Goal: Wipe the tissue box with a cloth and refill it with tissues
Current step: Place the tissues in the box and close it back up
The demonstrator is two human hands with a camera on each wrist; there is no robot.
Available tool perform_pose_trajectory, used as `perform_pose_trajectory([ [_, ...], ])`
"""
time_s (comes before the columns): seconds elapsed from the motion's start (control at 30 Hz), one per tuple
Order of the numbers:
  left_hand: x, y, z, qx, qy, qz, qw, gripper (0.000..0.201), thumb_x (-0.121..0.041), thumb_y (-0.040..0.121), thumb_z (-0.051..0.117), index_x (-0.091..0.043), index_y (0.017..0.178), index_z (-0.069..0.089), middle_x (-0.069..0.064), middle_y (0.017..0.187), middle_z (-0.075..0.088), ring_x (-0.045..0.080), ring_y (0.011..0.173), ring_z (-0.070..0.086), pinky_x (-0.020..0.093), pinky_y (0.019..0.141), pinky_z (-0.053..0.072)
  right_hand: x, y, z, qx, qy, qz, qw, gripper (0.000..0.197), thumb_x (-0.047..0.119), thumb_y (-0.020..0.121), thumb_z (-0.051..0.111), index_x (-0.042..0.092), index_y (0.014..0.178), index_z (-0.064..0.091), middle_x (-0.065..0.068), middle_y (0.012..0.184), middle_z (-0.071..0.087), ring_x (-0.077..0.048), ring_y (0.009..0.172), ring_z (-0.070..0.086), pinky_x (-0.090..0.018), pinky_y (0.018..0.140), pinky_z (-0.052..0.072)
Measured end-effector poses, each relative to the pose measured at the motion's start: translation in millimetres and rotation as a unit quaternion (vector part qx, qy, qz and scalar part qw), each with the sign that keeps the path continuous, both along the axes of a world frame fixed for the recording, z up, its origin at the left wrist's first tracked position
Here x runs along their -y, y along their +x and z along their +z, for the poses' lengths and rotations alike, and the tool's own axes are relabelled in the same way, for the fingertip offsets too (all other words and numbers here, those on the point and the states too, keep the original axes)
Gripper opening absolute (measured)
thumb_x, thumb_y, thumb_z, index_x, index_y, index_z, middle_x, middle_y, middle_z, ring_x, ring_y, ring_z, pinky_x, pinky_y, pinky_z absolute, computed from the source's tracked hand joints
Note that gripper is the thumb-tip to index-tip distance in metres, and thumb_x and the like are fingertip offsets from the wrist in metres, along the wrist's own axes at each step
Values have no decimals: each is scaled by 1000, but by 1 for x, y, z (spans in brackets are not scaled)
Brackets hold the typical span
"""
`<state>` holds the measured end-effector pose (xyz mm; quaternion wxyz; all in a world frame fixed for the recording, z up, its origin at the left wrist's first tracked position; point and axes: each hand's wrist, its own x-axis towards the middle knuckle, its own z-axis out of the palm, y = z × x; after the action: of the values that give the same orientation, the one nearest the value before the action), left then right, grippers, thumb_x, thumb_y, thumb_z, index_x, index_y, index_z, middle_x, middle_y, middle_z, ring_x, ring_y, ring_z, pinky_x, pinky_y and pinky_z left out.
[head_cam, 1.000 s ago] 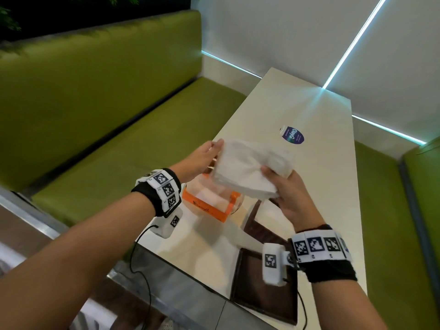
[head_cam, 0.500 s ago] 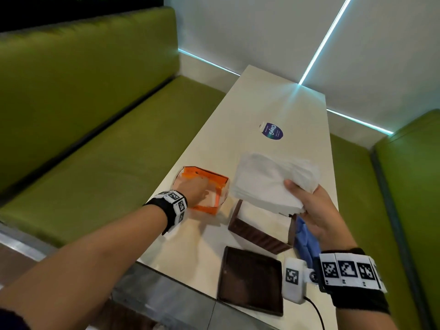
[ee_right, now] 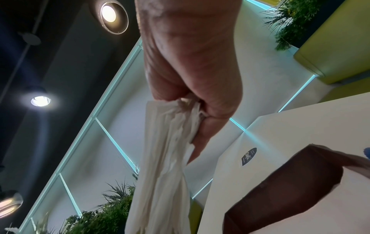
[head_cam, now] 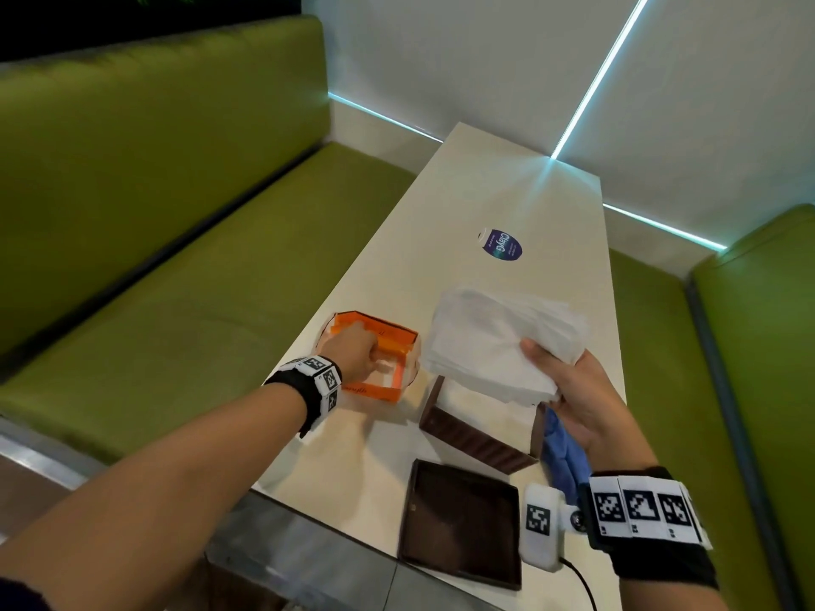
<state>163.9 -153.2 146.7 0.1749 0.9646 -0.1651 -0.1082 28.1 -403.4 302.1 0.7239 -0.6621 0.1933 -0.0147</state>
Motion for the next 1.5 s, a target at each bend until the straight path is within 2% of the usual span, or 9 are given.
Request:
perform_pose_trajectory([
  [0.17, -6, 2, 8, -7, -22, -10, 1000, 10, -18, 82, 59, -19, 91, 64, 3, 98, 68, 26, 94, 61, 35, 76, 46, -2, 0, -3, -2, -8, 8, 1000, 38, 12, 85, 69, 11, 122, 61, -9, 115, 72, -26, 107, 68, -43, 92, 55],
  [0.3, -8, 7, 14, -39, -85, 4, 996, 11, -12, 88, 54, -21, 89, 48, 1, 87, 59, 25, 81, 57, 31, 65, 39, -3, -1, 0, 5, -6, 21, 1000, 37, 12, 85, 69, 11, 121, 61, -8, 113, 73, -24, 104, 69, -37, 86, 58],
  [0.5, -9, 9, 6, -59, -45, -16, 997, 39, -13, 89, 61, -10, 128, 54, 9, 126, 60, 28, 115, 58, 36, 92, 48, -5, -2, 2, 6, -6, 16, 1000, 38, 13, 83, 70, 11, 120, 62, -9, 112, 73, -26, 104, 69, -41, 89, 57],
  [0.6, -8, 5, 0, -42, 27, -27, 998, 35, -25, 90, 62, -9, 121, 57, 12, 123, 62, 29, 112, 58, 38, 92, 48, -5, -5, 1, 4, 1, 21, 1000, 39, 13, 84, 70, 9, 121, 61, -11, 114, 72, -27, 106, 68, -45, 94, 53],
  [0.73, -4, 9, 4, -62, 46, -13, 997, 29, -24, 93, 59, -8, 117, 59, 12, 122, 62, 29, 111, 60, 40, 96, 48, -2, -8, -2, -2, 6, 21, 1000, 41, 14, 83, 72, 9, 122, 61, -12, 115, 71, -29, 109, 67, -46, 97, 50],
  [0.9, 1, 10, 9, -40, 116, -35, 992, 39, -29, 84, 68, -11, 120, 64, 15, 126, 53, 34, 119, 49, 42, 99, 44, 0, -11, -4, -9, 8, 21, 1000, 42, 15, 82, 72, 9, 122, 61, -12, 114, 72, -30, 107, 68, -49, 97, 50],
  [1.13, -9, 9, 28, -50, -64, -10, 997, 15, -11, 84, 61, -18, 96, 58, 2, 92, 61, 24, 88, 57, 32, 69, 41, 3, -14, -3, -10, 9, 25, 1000, 37, 13, 84, 71, 10, 120, 62, -12, 112, 72, -30, 106, 68, -51, 98, 49],
  [1.27, -11, 13, 53, -37, -177, 26, 983, 31, -16, 84, 69, -15, 113, 59, 3, 99, 64, 20, 85, 56, 27, 68, 40, 2, -13, -4, -11, 10, 37, 999, 41, 15, 81, 73, 9, 121, 62, -12, 113, 72, -30, 107, 68, -50, 98, 49],
  [1.5, -28, 16, 109, -2, -224, 35, 974, 28, -29, 83, 74, -3, 89, 65, 4, 78, 61, 19, 68, 51, 24, 54, 35, 0, -9, -2, 5, -6, 54, 998, 33, 15, 81, 71, 16, 113, 64, -2, 105, 76, -18, 96, 72, -28, 75, 60],
])
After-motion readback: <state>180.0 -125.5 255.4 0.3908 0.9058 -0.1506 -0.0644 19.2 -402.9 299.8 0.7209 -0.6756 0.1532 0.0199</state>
